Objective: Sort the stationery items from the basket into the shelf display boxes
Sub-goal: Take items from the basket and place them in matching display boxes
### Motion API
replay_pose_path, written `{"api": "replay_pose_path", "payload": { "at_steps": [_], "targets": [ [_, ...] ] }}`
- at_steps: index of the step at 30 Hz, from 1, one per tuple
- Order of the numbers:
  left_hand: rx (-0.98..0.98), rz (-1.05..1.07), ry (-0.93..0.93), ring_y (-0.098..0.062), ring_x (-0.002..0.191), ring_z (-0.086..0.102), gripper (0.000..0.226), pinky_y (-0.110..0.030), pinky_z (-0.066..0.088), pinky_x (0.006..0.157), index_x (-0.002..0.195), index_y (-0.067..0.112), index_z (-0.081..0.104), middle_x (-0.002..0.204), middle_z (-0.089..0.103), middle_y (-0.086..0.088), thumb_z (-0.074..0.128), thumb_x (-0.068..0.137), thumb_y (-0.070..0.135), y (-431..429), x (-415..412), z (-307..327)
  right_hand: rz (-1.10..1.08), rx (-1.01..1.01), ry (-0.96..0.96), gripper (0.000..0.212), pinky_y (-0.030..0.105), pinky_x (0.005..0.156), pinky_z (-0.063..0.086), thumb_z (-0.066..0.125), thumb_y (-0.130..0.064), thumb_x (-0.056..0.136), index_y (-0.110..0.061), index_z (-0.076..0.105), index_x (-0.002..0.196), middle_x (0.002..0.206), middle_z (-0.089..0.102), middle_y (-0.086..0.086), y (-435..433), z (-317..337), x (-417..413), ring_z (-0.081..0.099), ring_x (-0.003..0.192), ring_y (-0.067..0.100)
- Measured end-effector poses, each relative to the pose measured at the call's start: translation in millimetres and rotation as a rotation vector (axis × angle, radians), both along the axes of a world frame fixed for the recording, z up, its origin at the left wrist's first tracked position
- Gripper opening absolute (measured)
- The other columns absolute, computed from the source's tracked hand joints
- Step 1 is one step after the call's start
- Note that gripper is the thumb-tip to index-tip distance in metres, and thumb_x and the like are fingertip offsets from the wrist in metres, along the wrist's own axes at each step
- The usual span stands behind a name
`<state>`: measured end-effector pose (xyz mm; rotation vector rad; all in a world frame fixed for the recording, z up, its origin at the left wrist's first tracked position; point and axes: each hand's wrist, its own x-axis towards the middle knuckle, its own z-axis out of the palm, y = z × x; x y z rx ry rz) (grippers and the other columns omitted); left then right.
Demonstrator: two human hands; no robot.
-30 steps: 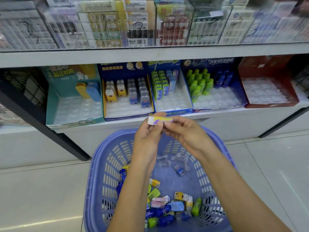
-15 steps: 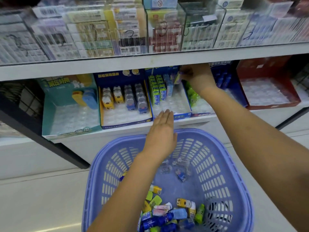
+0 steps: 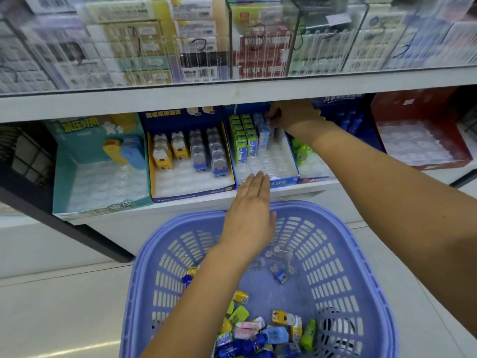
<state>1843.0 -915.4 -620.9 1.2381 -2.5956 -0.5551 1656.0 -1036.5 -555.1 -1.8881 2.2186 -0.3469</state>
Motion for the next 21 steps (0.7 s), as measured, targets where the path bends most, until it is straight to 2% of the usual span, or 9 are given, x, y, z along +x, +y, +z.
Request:
{"api": "replay_pose_path", "payload": {
  "at_steps": [5, 6, 8, 9, 13, 15, 17, 19, 21],
  "targets": [
    [-0.003, -0.006, -0.008, -0.017, 0.148, -0.005, 0.071, -0.025, -0.004, 0.117, 0.152, 0.01, 0.001, 0.161, -0.003, -0.005, 0.046, 0.098, 0.023, 1, 0, 0, -0.007, 0.026, 0.028, 0.028, 0.024, 0.085, 0.038, 0.049, -0.017, 0.096, -0.009, 0.063, 0.119, 0.126, 0.059, 0.01, 6, 10, 8, 0.053, 0.114, 0.028],
    [0.003, -0.01, -0.007, -0.017, 0.148, -0.005, 0.072, -0.024, -0.003, 0.117, 0.152, 0.01, 0.001, 0.161, -0.003, -0.005, 0.046, 0.098, 0.023, 0, 0, -1, -0.029, -0.013, 0.006, 0.026, 0.021, 0.083, 0.04, 0.046, -0.015, 0.096, -0.007, 0.067, 0.11, 0.118, 0.063, 0.013, 9, 9, 10, 0.055, 0.108, 0.029],
    [0.012, -0.016, -0.005, -0.017, 0.148, -0.005, 0.072, -0.024, -0.003, 0.116, 0.153, 0.01, 0.002, 0.161, -0.003, -0.005, 0.047, 0.098, 0.021, 0, 1, -1, -0.095, -0.128, -0.027, 0.028, 0.017, 0.064, 0.041, 0.042, -0.01, 0.091, -0.004, 0.068, 0.081, 0.087, 0.067, 0.016, 15, 5, 17, 0.058, 0.085, 0.026],
    [0.01, -0.016, -0.002, -0.017, 0.148, -0.005, 0.072, -0.024, -0.003, 0.116, 0.153, 0.01, 0.002, 0.161, -0.003, -0.005, 0.047, 0.098, 0.021, -1, 1, -2, -0.107, -0.16, -0.037, 0.027, 0.02, 0.06, 0.039, 0.042, -0.008, 0.088, -0.003, 0.067, 0.078, 0.083, 0.067, 0.017, 18, 2, 21, 0.059, 0.08, 0.025],
    [0.021, -0.027, -0.008, -0.017, 0.148, -0.004, 0.072, -0.025, -0.001, 0.117, 0.153, 0.01, 0.003, 0.161, -0.001, -0.004, 0.048, 0.097, 0.021, -4, 1, -1, -0.115, -0.132, -0.15, 0.028, 0.02, 0.079, 0.046, 0.047, -0.002, 0.089, -0.007, 0.072, 0.101, 0.105, 0.07, 0.01, 29, -6, 34, 0.065, 0.095, 0.022],
    [0.043, -0.036, 0.036, -0.016, 0.148, -0.002, 0.07, -0.024, 0.001, 0.116, 0.153, 0.011, 0.007, 0.161, 0.002, -0.003, 0.048, 0.097, 0.02, -5, 1, 0, -0.128, -0.198, -0.205, 0.027, 0.013, 0.072, 0.038, 0.049, -0.005, 0.09, -0.008, 0.071, 0.104, 0.109, 0.069, 0.009, 38, -5, 37, 0.063, 0.096, 0.02],
    [0.035, -0.023, 0.208, -0.015, 0.147, 0.009, 0.061, -0.021, 0.008, 0.115, 0.151, 0.01, 0.021, 0.159, 0.016, -0.003, 0.048, 0.097, 0.017, 0, 7, -3, -0.137, -0.284, -0.24, 0.024, 0.02, 0.065, 0.037, 0.049, -0.006, 0.088, -0.005, 0.07, 0.099, 0.098, 0.07, 0.012, 54, -5, 40, 0.062, 0.087, 0.023],
    [-0.027, 0.026, 0.386, -0.02, 0.138, 0.035, 0.045, -0.022, 0.026, 0.108, 0.139, 0.009, 0.045, 0.147, 0.043, -0.006, 0.049, 0.095, 0.012, 12, 18, -14, -0.148, -0.303, -0.37, 0.013, 0.025, 0.06, 0.043, 0.056, -0.008, 0.086, -0.005, 0.069, 0.085, 0.073, 0.066, 0.007, 80, -10, 46, 0.066, 0.072, 0.023],
    [0.001, 0.068, 0.387, -0.024, 0.117, 0.054, 0.032, -0.03, 0.041, 0.097, 0.124, 0.009, 0.058, 0.126, 0.059, -0.008, 0.05, 0.092, 0.01, 25, 29, -39, -0.122, -0.147, -0.457, 0.016, 0.023, 0.052, 0.047, 0.065, -0.016, 0.084, -0.012, 0.062, 0.069, 0.051, 0.059, -0.002, 111, -28, 53, 0.065, 0.051, 0.013]
  ]
}}
